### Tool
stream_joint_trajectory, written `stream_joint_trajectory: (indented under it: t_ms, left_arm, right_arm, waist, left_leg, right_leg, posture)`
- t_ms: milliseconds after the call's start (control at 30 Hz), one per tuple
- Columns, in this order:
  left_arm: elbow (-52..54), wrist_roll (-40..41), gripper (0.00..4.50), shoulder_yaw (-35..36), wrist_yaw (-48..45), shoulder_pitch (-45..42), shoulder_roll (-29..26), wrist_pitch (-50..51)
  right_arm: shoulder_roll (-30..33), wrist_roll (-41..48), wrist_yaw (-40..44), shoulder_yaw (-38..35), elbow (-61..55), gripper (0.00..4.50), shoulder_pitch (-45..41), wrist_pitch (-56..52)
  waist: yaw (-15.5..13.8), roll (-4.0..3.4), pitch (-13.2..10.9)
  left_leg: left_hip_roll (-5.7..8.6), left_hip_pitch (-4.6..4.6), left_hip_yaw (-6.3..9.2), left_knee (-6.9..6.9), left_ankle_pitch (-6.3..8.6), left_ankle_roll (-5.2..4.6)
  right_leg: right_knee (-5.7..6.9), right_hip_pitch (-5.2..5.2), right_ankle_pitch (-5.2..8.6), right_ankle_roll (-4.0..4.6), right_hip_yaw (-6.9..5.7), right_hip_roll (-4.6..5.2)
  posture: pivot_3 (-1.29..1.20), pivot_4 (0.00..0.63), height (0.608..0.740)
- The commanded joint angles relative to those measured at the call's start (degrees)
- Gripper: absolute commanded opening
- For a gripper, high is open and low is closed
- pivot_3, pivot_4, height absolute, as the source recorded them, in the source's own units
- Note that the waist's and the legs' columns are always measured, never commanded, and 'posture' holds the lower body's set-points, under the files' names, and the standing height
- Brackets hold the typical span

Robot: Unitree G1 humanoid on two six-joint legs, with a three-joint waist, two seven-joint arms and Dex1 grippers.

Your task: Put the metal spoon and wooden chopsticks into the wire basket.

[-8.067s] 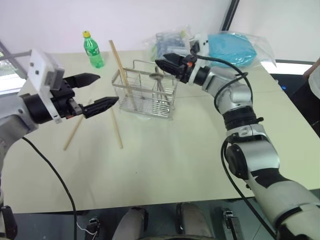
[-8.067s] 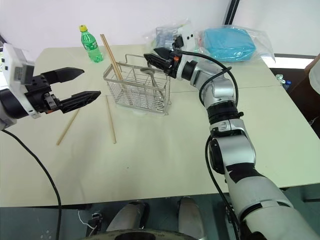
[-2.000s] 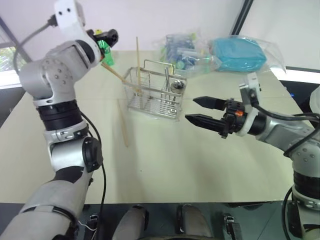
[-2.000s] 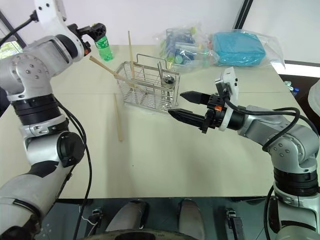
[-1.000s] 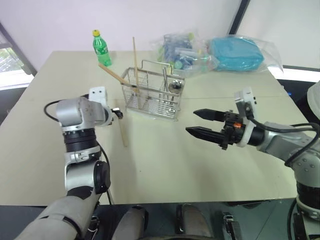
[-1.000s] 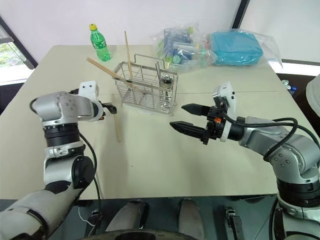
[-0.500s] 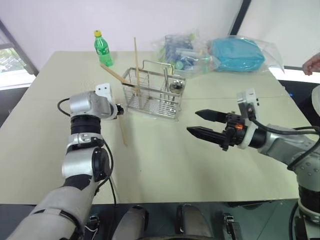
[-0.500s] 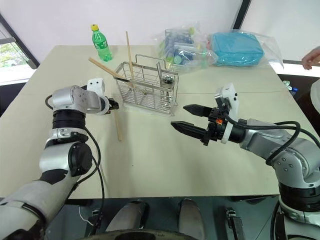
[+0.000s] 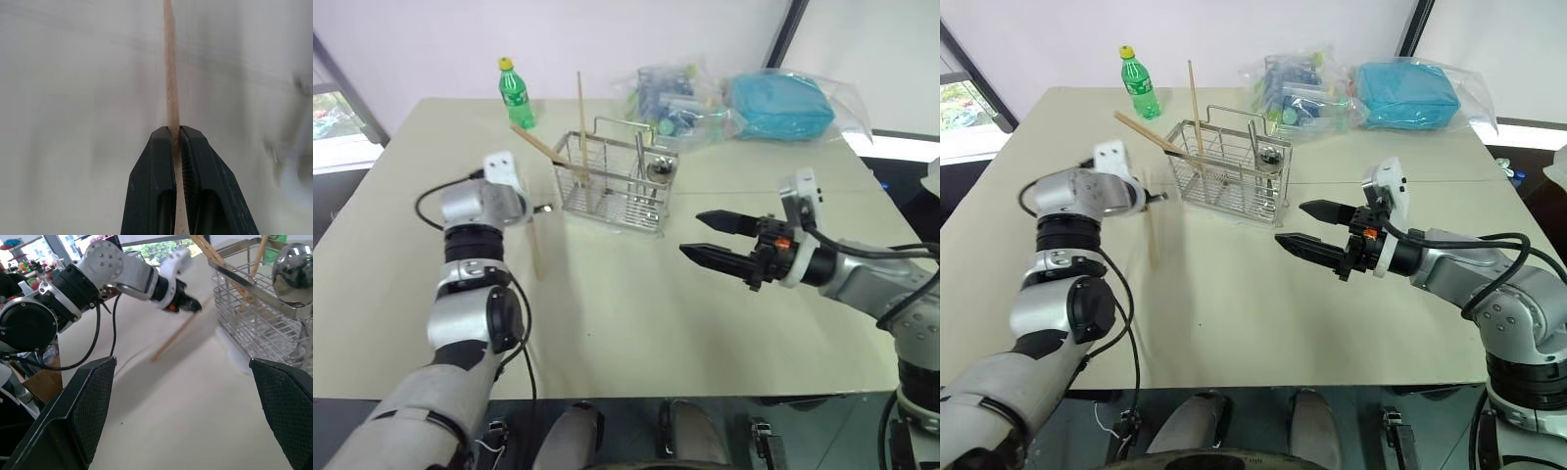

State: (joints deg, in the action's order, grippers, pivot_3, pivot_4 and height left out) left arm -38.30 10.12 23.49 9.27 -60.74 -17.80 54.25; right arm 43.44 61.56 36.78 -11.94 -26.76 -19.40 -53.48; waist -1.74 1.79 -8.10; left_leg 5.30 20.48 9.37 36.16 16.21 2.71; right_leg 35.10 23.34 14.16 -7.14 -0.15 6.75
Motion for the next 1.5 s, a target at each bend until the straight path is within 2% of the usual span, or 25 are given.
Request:
stream_joint_trajectory:
  t_ms: [33,200,300,433,600,733,967,1100,1267,1300,1500]
  left_arm:
    - [3.5,-0.4,0.04,1.7,-1.1,-2.1,-5.2,-15.8]
    - [3.1,5.5,0.04,4.2,-10.7,-7.5,-8.0,-34.3]
    - [3.7,9.7,0.04,4.9,-17.9,-11.2,-7.9,-40.5]
    - [2.5,13.6,0.04,3.7,-24.9,-15.1,-6.9,-41.1]
    - [4.5,13.9,0.04,-1.1,-29.8,-14.0,-2.7,-41.2]
    - [6.5,13.0,0.04,-4.3,-31.8,-11.6,0.0,-41.9]
    - [7.9,12.4,0.04,-6.9,-32.4,-9.5,1.3,-42.8]
    - [8.3,13.5,1.57,-7.1,-33.3,-9.0,2.1,-42.3]
    - [11.3,14.5,4.26,-6.9,-32.2,-7.6,3.3,-40.9]
    - [12.0,15.0,4.39,-6.5,-31.6,-7.3,3.4,-40.2]
    - [16.1,18.0,4.39,-3.6,-27.6,-7.0,1.6,-35.3]
  right_arm:
    - [1.3,1.0,1.0,-1.4,-0.2,4.5,-2.0,-0.1]
    - [2.0,1.6,1.3,-1.4,0.3,4.5,-2.7,-0.8]
    - [1.8,1.8,1.1,-1.1,0.1,4.5,-2.8,-1.1]
    - [1.3,2.0,0.5,-0.7,-0.5,4.5,-2.8,-1.2]
    - [1.2,2.4,-0.5,-1.7,-1.2,4.5,-1.8,-1.1]
    - [1.2,3.4,-2.3,-2.7,-2.2,4.5,-0.7,-1.1]
    - [1.1,5.3,-5.6,-4.3,-3.9,4.5,1.6,-0.8]
    - [1.0,6.3,-7.2,-4.9,-4.1,4.5,2.0,-0.6]
    - [1.2,6.8,-8.0,-5.2,-3.7,4.5,1.9,-0.4]
    - [1.2,6.8,-8.0,-5.1,-3.6,4.5,1.8,-0.3]
    - [1.0,6.2,-7.4,-4.3,-2.4,4.5,0.7,0.1]
  waist:
    - [0.1,0.0,0.0]
    - [-0.9,0.07,0.0]
    - [-1.0,0.13,0.0]
    - [-0.4,0.11,0.0]
    - [-0.2,0.08,0.0]
    - [-0.2,0.08,0.0]
    - [0.1,0.09,0.0]
    - [-0.2,0.09,0.0]
    - [-0.3,0.09,0.0]
    - [-0.3,0.09,0.0]
    - [-0.2,0.09,0.0]
  left_leg:
    - [0.0,0.01,0.0,-0.01,0.0,0.0]
    - [0.04,0.05,0.01,0.04,0.01,-0.01]
    - [0.09,0.16,0.07,0.13,0.03,-0.04]
    - [0.08,0.09,0.06,0.09,0.04,-0.08]
    - [0.04,0.01,0.03,0.08,0.04,-0.09]
    - [0.04,0.02,0.03,0.08,0.04,-0.09]
    - [0.03,0.02,0.03,0.07,0.04,-0.1]
    - [0.03,0.01,0.03,0.08,0.05,-0.1]
    - [0.03,0.01,0.03,0.08,0.04,-0.1]
    - [0.03,0.01,0.03,0.08,0.04,-0.1]
    - [0.03,0.01,0.03,0.08,0.04,-0.11]
  right_leg:
    - [-0.01,0.01,0.0,0.0,0.0,0.0]
    - [-0.06,-0.05,0.0,0.0,-0.02,0.05]
    - [-0.15,-0.13,-0.02,-0.02,-0.11,0.07]
    - [-0.14,-0.14,-0.03,-0.04,-0.1,0.08]
    - [-0.07,-0.15,-0.02,-0.04,-0.09,0.03]
    - [-0.07,-0.15,-0.03,-0.04,-0.08,0.04]
    - [-0.08,-0.13,-0.03,-0.04,-0.07,0.02]
    - [-0.08,-0.15,-0.03,-0.04,-0.07,0.02]
    - [-0.08,-0.15,-0.03,-0.04,-0.07,0.02]
    - [-0.08,-0.15,-0.03,-0.04,-0.07,0.02]
    - [-0.08,-0.14,-0.03,-0.04,-0.07,0.02]
  posture:
    - [0.0,0.15,0.713]
    - [0.0,0.15,0.713]
    - [0.0,0.15,0.713]
    - [0.0,0.15,0.713]
    - [0.0,0.15,0.713]
    - [0.0,0.15,0.713]
    - [0.0,0.15,0.713]
    - [0.0,0.15,0.713]
    - [0.0,0.15,0.713]
    - [0.0,0.15,0.713]
    - [0.0,0.15,0.713]
